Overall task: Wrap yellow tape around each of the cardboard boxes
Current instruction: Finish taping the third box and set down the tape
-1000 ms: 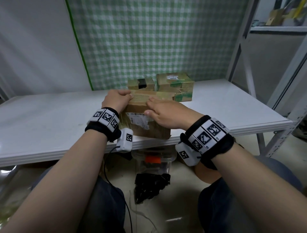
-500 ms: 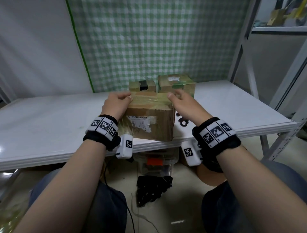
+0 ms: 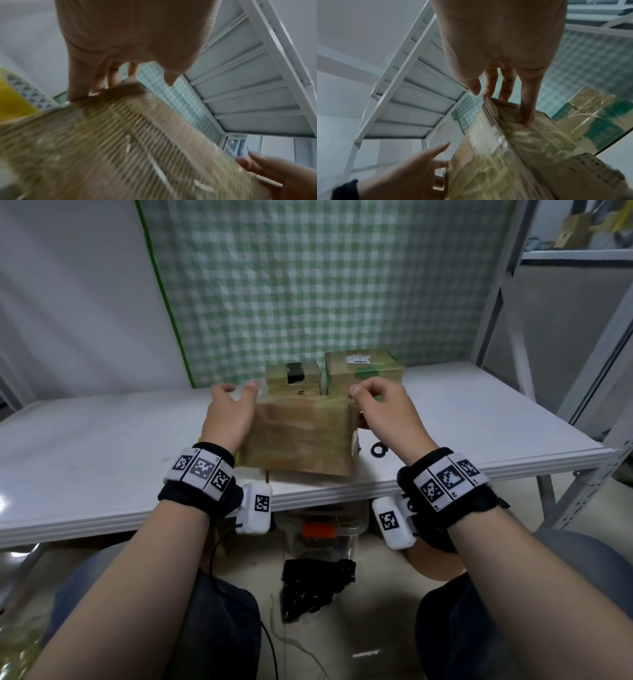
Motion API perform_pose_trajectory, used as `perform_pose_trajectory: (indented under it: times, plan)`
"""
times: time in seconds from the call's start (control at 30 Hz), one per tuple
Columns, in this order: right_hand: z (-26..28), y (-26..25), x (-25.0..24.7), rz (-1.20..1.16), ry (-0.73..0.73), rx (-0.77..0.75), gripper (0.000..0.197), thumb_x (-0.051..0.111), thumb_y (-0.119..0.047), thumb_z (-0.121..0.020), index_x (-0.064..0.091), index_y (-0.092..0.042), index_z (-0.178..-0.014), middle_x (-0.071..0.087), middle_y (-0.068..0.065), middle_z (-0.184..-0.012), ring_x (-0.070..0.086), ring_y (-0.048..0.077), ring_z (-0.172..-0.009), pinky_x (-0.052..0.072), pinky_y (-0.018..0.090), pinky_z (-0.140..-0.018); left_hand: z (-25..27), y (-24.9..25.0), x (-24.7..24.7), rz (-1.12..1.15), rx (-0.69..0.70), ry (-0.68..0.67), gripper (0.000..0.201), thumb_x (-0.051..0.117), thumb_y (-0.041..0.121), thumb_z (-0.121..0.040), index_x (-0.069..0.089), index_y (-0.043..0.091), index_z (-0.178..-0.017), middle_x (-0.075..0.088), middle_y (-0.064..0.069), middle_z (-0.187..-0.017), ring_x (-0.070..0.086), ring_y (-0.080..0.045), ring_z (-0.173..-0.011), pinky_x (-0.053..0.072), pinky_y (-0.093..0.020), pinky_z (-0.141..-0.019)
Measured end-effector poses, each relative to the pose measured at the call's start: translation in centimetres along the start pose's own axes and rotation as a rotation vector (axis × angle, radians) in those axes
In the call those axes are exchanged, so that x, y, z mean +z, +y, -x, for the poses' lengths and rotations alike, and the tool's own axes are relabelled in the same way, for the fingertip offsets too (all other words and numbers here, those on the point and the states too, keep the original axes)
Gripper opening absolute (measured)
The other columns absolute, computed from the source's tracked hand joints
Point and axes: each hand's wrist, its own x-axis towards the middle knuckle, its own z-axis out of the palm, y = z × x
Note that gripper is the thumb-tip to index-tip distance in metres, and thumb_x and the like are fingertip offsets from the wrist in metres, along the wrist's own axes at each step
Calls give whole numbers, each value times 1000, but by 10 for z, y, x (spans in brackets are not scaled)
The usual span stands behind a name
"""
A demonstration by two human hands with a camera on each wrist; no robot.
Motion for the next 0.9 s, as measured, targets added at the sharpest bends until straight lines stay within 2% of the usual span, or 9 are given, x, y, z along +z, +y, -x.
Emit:
perform_pose_trajectory:
  times: [0.1, 0.17, 0.23, 0.27, 0.33, 0.4, 0.47, 0.7, 0.9]
  plan:
    - [3, 2, 2, 121, -76, -50, 19, 58, -31, -101, 67, -19, -89, 67, -4, -88, 68, 17, -79, 58, 38, -70, -4, -10, 1, -91, -87, -100, 105, 50, 92, -58, 33, 34, -143, 46, -11, -148, 53, -36, -126, 46, -58, -103]
    - [9, -3, 2, 345, -168, -101, 23, 53, -35, -103, 68, -20, -93, 67, -6, -86, 63, 12, -71, 46, 28, -59, -3, -13, 3, -185, -106, -141, 113, 59, 90, -51, 34, 32, -145, 46, -10, -146, 53, -36, -126, 47, -57, -102]
    - [13, -9, 4, 581, -256, -190, 37, 42, -41, -107, 71, -18, -101, 71, -1, -100, 67, 22, -95, 51, 32, -75, -1, -13, 6, -232, -100, -159, 109, 68, 81, -56, 43, 23, -144, 49, -11, -144, 54, -34, -125, 49, -53, -103]
    - [14, -11, 7, 686, -315, -224, 44, 36, -45, -108, 71, -19, -114, 69, 0, -121, 59, 28, -122, 48, 40, -97, 0, -13, 7, -243, -91, -156, 102, 72, 76, -63, 46, 19, -143, 52, -12, -142, 54, -33, -125, 49, -51, -103]
    - [16, -12, 15, 860, -485, -234, 57, 22, -52, -108, 51, -22, -147, 38, -1, -160, 20, 28, -154, 14, 50, -125, 0, -14, 9, -248, -71, -146, 90, 74, 68, -74, 48, 14, -141, 56, -13, -139, 56, -33, -123, 49, -48, -103]
    - [14, -6, 24, 936, -625, -177, 68, 14, -56, -107, 22, -17, -161, 10, 3, -170, 2, 24, -157, 0, 48, -127, 0, -14, 11, -247, -50, -146, 82, 74, 61, -80, 48, 11, -140, 59, -13, -136, 59, -32, -120, 50, -47, -102]
    - [7, -2, 28, 949, -670, -127, 72, 12, -57, -106, 8, -14, -163, -1, 5, -171, -3, 23, -157, -2, 46, -127, 1, -14, 11, -248, -32, -145, 77, 74, 58, -83, 48, 11, -138, 61, -12, -132, 60, -32, -116, 51, -47, -100]
    - [-41, 8, 31, 986, -743, -29, 79, 12, -63, -104, -1, -12, -162, -10, 6, -170, -9, 23, -157, -2, 50, -126, 2, -11, 8, -196, -60, -179, 67, 78, 54, -81, 48, 16, -127, 59, -7, -121, 61, -31, -111, 53, -50, -98]
    - [-73, 19, 31, 959, -705, -14, 70, 18, -53, -108, 8, -10, -162, 4, 12, -170, 5, 28, -157, 8, 43, -127, 1, -12, 7, -200, -67, -182, 68, 78, 57, -79, 48, 18, -125, 61, -7, -120, 63, -30, -107, 55, -52, -93]
